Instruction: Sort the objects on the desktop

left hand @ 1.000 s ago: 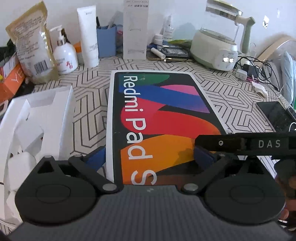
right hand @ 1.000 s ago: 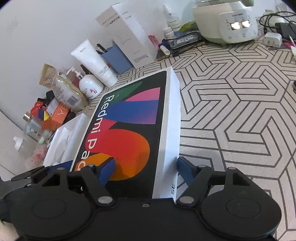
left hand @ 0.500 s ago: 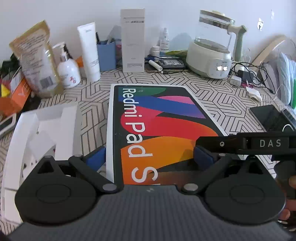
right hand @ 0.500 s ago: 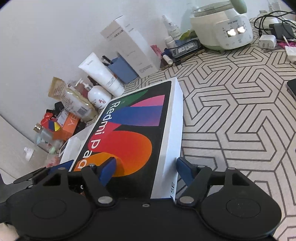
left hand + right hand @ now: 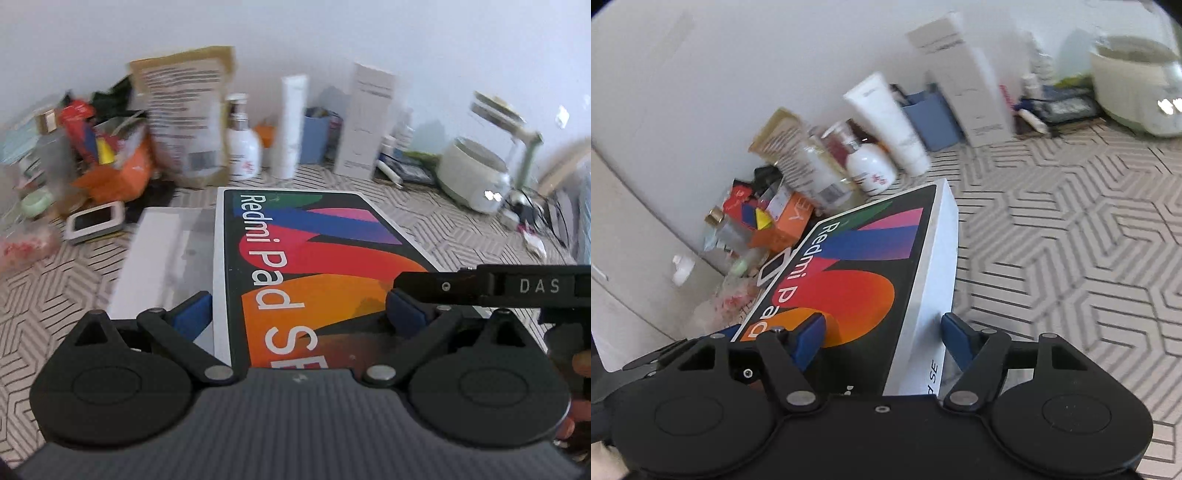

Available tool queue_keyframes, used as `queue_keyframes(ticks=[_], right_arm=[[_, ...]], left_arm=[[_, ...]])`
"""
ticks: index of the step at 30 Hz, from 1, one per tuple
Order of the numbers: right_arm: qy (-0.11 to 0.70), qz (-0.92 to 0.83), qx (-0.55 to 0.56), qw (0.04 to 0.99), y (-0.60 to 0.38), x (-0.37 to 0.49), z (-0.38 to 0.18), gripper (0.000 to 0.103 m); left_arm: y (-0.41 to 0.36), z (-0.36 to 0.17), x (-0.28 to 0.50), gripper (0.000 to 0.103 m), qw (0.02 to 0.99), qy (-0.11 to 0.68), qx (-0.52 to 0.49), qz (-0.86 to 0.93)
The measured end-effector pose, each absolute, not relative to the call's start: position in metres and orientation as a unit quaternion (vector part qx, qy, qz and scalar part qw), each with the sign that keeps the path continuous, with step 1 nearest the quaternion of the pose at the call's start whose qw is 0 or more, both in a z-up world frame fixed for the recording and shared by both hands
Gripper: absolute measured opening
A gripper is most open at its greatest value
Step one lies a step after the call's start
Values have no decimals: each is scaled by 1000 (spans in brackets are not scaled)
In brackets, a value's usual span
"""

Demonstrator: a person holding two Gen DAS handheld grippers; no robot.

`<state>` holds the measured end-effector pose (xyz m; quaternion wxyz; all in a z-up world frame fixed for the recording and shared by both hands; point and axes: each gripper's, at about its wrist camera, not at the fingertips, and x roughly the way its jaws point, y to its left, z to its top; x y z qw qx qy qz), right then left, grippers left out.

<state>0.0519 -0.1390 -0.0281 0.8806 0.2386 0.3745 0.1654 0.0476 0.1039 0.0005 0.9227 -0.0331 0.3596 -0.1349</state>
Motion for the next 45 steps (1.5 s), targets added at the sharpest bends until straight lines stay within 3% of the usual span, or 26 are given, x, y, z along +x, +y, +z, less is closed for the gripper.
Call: queue_keyframes(ticks=[12,45], right_arm=[[378,170,206,887,-77,63,-27,70],[410,221,271,843,-60,81,-51,70]], left_arm=[[155,-22,56,100,923,364,-67,-107],[182,-43,83,100,918,385,-51,-75]])
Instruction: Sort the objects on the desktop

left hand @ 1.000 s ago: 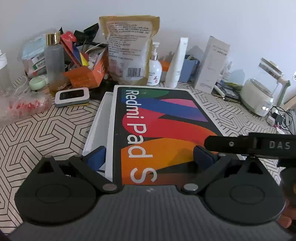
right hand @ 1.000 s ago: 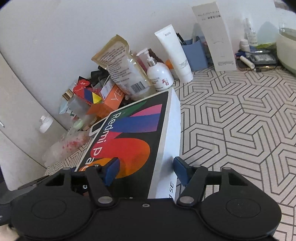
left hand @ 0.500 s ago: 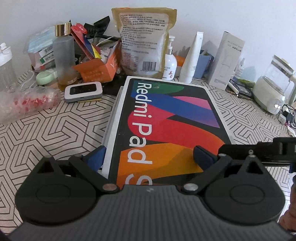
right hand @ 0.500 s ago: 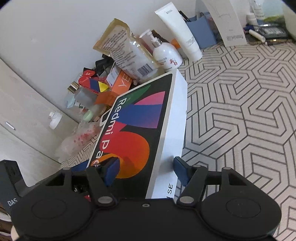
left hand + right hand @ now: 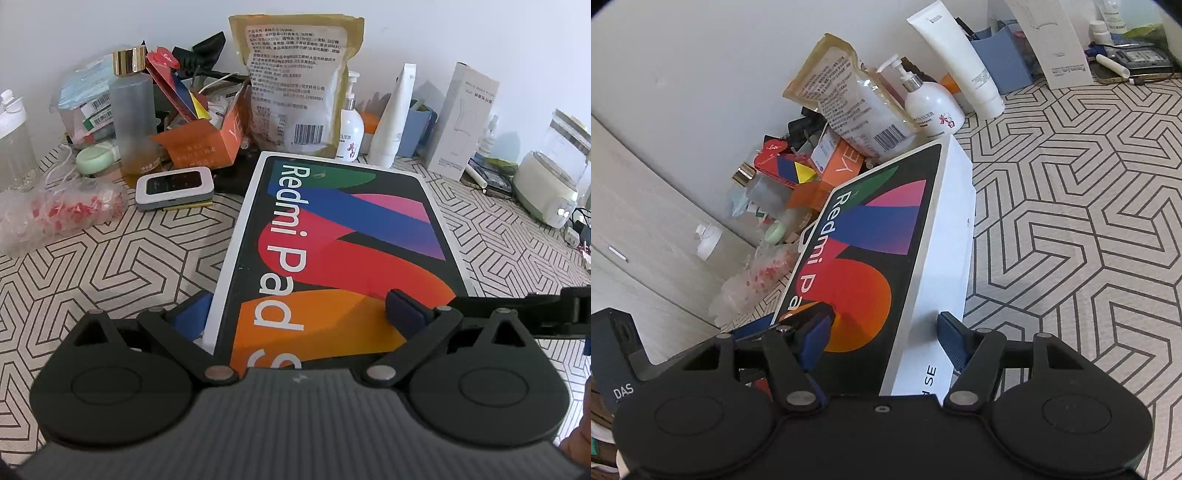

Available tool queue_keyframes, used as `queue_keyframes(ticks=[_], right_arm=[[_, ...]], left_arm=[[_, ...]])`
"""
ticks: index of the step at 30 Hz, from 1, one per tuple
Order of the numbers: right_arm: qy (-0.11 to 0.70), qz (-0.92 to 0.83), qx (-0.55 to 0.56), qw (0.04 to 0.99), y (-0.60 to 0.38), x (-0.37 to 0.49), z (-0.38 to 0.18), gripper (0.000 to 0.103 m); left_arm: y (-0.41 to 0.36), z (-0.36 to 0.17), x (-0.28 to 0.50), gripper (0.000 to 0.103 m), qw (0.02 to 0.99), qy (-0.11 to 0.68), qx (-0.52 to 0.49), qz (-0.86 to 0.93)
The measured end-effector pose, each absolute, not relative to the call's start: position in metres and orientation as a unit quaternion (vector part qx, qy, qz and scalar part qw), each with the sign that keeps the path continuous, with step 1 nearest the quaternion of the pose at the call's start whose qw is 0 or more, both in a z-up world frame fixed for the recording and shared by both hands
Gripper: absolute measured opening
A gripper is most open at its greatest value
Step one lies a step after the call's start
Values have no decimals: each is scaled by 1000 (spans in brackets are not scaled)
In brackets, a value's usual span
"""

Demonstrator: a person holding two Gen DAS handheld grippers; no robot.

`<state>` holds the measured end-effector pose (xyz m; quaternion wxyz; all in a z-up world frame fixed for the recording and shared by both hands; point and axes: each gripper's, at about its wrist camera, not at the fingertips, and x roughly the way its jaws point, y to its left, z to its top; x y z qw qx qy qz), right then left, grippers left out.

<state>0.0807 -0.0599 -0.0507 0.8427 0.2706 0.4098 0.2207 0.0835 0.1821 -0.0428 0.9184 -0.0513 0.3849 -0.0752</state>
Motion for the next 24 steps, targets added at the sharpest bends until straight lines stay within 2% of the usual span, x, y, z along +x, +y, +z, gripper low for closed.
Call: queue_keyframes(ticks=[16,24], right_arm=[[415,229,283,834,-62,84,-66,71],[452,240,271,815,-58,78,-80,71]], left_arm=[[173,-43,85,100,921,386,-19,-57],[189,-52,85,101,912,400,-55,-75]])
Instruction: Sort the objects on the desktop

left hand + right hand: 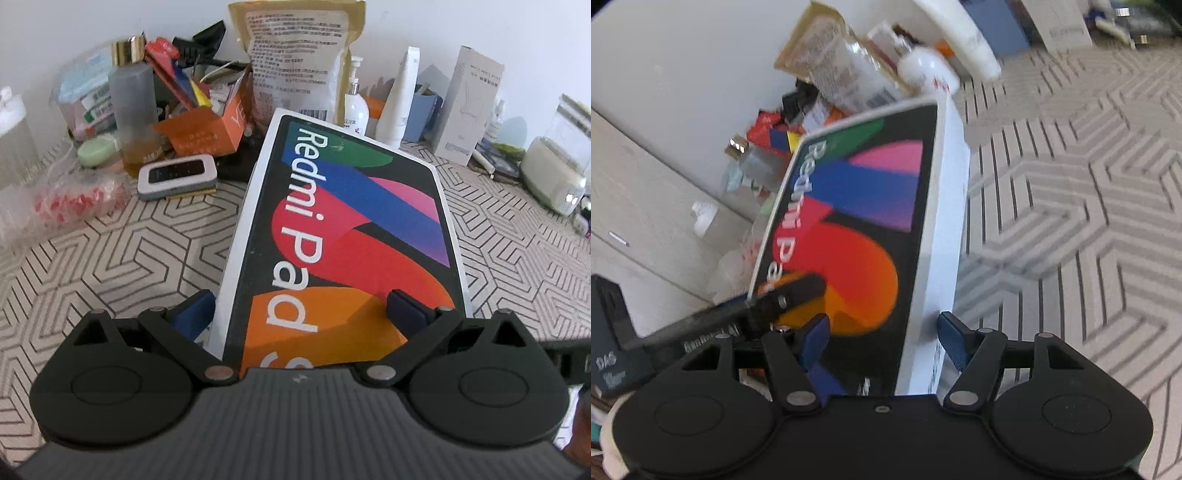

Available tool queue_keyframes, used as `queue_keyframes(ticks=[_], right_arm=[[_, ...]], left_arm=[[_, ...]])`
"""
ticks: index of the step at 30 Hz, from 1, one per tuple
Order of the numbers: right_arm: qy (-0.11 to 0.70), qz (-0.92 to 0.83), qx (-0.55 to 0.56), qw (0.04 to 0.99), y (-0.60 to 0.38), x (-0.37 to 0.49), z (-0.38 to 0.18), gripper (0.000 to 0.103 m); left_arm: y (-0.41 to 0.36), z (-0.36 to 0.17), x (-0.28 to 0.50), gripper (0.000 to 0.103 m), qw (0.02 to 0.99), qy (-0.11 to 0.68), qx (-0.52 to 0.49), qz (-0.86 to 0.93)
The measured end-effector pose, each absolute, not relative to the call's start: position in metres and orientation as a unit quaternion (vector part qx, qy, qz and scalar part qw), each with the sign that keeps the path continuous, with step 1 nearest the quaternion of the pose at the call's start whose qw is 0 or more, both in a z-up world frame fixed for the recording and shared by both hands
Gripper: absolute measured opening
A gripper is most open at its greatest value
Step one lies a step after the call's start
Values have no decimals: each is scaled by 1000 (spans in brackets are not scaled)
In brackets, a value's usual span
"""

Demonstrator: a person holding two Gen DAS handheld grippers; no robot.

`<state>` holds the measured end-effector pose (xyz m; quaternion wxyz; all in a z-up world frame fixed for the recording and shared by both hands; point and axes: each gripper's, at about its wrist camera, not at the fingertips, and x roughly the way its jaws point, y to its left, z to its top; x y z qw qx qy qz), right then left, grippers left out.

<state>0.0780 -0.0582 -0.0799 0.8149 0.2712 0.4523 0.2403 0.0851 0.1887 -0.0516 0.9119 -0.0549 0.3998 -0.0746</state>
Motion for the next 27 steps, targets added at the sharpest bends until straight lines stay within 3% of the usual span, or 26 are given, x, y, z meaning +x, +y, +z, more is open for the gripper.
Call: queue_keyframes(ticks=[16,19,23,27], right_arm=[[466,252,357,769,-70,82,-113,76],[466,247,361,769,-71,80,-109,70],[465,260,373,760,-81,76,-100,54],[461,276,393,746,-91,75,-100,52]], left_arm=[[216,-51,53,101,913,390,-71,-98],[219,-55,55,98,908,399,-68,-108],[220,-57,56,97,904,402,-76,-123],[220,-58,58,97,905,401,-79,-117]])
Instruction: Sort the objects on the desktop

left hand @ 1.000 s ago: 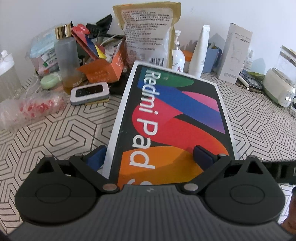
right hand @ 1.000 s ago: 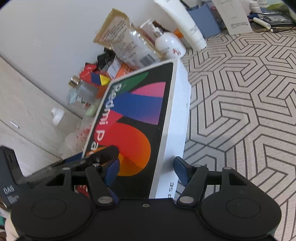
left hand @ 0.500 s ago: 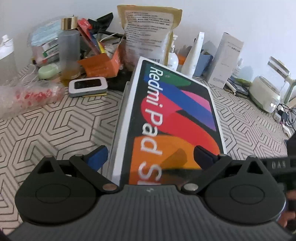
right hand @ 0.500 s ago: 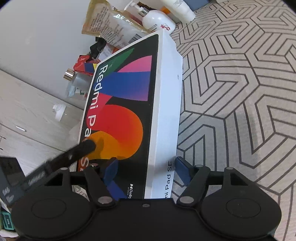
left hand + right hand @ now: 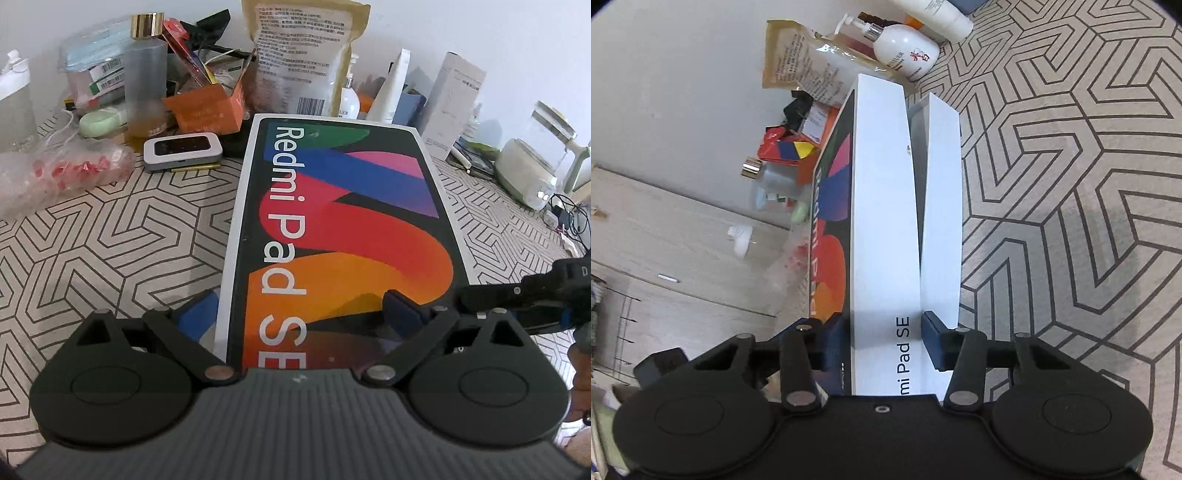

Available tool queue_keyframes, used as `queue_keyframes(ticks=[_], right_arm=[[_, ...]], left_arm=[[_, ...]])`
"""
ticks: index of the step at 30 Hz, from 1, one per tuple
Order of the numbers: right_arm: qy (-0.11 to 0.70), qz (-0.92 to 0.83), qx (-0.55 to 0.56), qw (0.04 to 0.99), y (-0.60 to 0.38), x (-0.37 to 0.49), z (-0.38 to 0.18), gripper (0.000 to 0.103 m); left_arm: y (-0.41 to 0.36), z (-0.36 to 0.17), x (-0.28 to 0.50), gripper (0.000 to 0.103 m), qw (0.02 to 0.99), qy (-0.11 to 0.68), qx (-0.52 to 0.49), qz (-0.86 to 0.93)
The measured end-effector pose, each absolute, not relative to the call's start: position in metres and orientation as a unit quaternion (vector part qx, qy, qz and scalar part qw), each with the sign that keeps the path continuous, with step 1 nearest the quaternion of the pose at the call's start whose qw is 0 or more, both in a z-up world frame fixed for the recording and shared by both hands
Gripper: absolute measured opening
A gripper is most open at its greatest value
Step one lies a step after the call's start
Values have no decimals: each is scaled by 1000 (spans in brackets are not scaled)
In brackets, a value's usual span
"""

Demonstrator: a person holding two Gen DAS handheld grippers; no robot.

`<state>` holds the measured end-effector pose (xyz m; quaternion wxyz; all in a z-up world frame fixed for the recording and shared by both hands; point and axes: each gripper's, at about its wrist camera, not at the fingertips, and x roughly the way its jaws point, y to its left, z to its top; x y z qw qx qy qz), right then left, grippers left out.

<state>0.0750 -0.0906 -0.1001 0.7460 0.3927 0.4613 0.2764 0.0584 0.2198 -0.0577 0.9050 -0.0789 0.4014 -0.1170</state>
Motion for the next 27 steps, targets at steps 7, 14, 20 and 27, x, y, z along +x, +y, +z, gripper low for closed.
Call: queue_keyframes(ticks=[7,14,20,27], right_arm=[[459,271,396,748,-90,76,-100,53],[474,256,381,751,-84,83,-109,58],[483,256,363,754,-76,87,-115,63],[500,246,359,749,-83,78,-105,63]], left_arm=[[221,-60,65,97,904,403,-80,-117],[234,-79,74,100,889,420,-135,-123],[229,-81,72,99,890,417,-135,-130],[213,-72,61,99,887,423,-126,-140]])
